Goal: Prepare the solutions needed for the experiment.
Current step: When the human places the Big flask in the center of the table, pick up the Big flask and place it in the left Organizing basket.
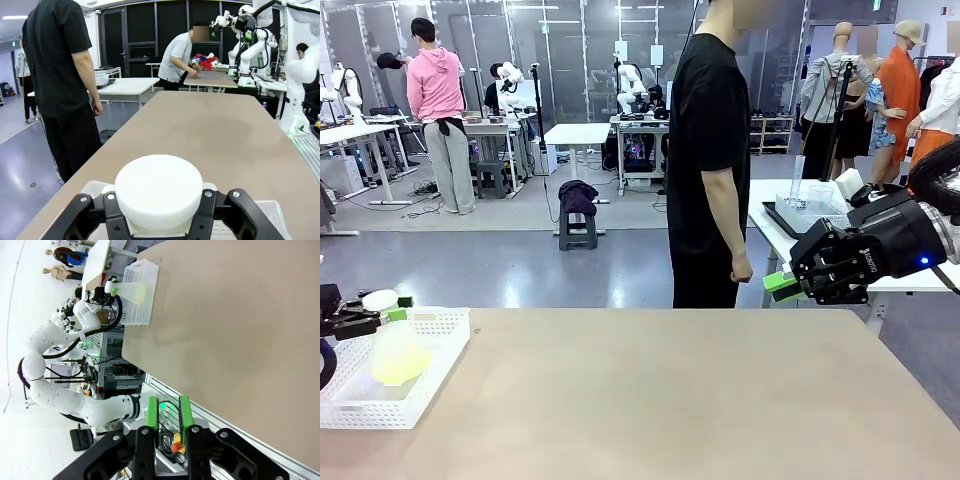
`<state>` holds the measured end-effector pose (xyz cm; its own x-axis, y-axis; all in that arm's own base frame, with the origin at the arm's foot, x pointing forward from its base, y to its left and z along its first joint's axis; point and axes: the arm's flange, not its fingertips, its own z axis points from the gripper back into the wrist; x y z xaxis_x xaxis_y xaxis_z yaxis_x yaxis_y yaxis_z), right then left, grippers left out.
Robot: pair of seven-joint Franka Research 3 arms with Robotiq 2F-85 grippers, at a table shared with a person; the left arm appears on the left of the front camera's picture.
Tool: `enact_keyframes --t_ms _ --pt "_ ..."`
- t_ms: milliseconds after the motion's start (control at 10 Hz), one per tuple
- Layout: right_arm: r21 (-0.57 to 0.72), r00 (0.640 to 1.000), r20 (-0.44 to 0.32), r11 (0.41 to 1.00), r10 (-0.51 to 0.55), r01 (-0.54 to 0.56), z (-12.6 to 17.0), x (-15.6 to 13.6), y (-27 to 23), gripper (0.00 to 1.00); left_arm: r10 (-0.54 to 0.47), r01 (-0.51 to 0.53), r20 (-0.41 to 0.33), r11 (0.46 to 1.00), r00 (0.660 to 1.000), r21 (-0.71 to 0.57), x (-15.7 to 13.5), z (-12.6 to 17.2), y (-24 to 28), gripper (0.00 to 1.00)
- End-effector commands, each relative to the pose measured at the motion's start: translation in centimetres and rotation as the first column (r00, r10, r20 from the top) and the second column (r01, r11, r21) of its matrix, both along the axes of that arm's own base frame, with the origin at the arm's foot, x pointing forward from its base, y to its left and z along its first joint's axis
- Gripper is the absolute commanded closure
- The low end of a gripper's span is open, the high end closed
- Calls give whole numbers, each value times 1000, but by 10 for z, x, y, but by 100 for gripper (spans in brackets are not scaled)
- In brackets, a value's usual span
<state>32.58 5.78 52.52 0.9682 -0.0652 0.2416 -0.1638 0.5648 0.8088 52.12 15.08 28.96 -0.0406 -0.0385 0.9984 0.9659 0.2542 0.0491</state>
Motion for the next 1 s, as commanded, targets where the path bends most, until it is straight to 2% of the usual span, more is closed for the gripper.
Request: enact_keyframes --t_ms 0,100,200,300,900 --pt "14 1000 18 1000 7 -8 0 1 0 77 -34 34 7 999 999 -25 1 7 4 36" --pt "14 1000 18 1000 7 -8 0 1 0 77 -29 29 4 999 1000 -18 0 9 4 18" --pt "14 1000 18 1000 7 -8 0 1 0 77 -26 26 5 1000 1000 -15 -1 11 5 16" --pt "14 1000 18 1000 7 -8 0 1 0 77 -29 29 5 1000 1000 -7 -1 12 4 0" --pt "14 1000 18 1000 7 -8 0 1 0 77 27 -26 -23 999 999 38 -29 30 27 0"
